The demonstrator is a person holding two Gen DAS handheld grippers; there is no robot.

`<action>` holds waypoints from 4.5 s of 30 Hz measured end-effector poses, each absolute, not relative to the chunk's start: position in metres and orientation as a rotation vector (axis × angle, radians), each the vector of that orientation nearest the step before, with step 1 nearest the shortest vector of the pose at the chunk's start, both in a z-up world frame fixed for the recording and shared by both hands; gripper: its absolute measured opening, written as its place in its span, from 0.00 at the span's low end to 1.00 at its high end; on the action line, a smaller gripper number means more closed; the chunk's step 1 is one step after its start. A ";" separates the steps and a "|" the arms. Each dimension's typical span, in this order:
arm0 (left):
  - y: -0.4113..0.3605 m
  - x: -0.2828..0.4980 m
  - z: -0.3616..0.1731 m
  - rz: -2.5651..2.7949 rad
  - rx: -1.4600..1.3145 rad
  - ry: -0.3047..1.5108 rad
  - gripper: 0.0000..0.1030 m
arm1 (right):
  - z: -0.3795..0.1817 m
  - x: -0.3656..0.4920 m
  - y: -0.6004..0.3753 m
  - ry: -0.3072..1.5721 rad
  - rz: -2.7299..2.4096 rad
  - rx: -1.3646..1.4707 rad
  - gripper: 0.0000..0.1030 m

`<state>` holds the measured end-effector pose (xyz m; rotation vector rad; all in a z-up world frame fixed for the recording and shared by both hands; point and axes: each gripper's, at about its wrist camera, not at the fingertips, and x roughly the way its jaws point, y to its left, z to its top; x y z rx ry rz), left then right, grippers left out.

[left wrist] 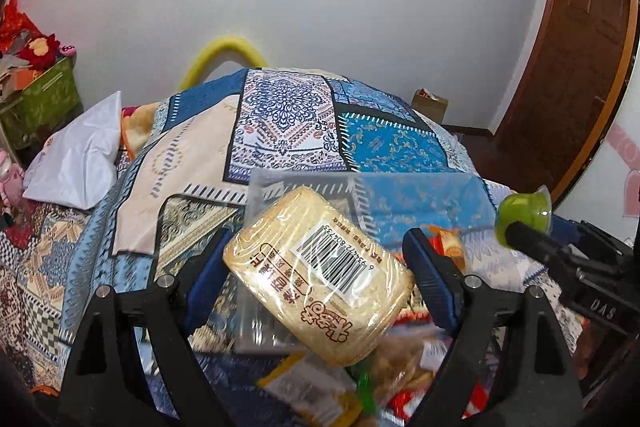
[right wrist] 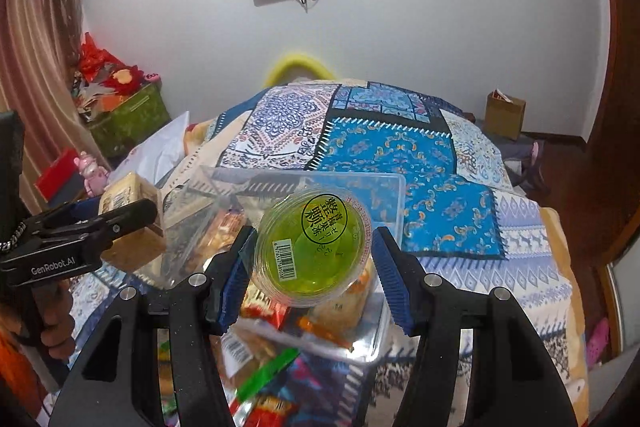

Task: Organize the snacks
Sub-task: 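Place the cake pack into the box while the right tool drops the jelly cup in, then grasp the tan biscuit roll with the left tool while the right grasps a red bag, then lower the biscuit roll into the box while the right tool drops the red bag in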

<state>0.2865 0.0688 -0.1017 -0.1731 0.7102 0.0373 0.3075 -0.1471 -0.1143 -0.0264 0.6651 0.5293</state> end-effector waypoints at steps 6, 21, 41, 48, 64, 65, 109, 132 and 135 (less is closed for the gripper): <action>0.062 0.326 -0.121 0.056 -0.177 0.762 0.83 | -0.132 0.330 -0.137 0.714 0.513 -0.048 0.54; 0.048 0.379 -0.158 0.074 -0.131 0.850 0.83 | -0.150 0.352 -0.126 0.753 0.510 -0.097 0.54; 0.046 0.319 -0.105 0.048 -0.117 0.782 0.84 | -0.107 0.316 -0.131 0.692 0.496 -0.104 0.68; 0.046 0.266 -0.069 0.037 -0.075 0.716 0.85 | -0.081 0.275 -0.139 0.634 0.499 -0.108 0.74; 0.057 0.178 -0.115 0.018 -0.066 0.837 0.85 | -0.112 0.221 -0.146 0.716 0.525 -0.093 0.77; 0.058 0.174 -0.121 0.014 -0.070 0.848 0.85 | -0.118 0.220 -0.146 0.731 0.530 -0.091 0.77; 0.033 0.154 -0.195 -0.154 -0.090 0.982 0.39 | -0.184 0.202 -0.142 0.926 0.610 -0.070 0.64; 0.043 0.127 -0.119 -0.108 -0.145 0.788 0.33 | -0.130 0.190 -0.162 0.765 0.593 -0.012 0.64; 0.048 0.136 -0.111 -0.096 -0.156 0.770 0.33 | -0.125 0.196 -0.163 0.748 0.587 -0.007 0.64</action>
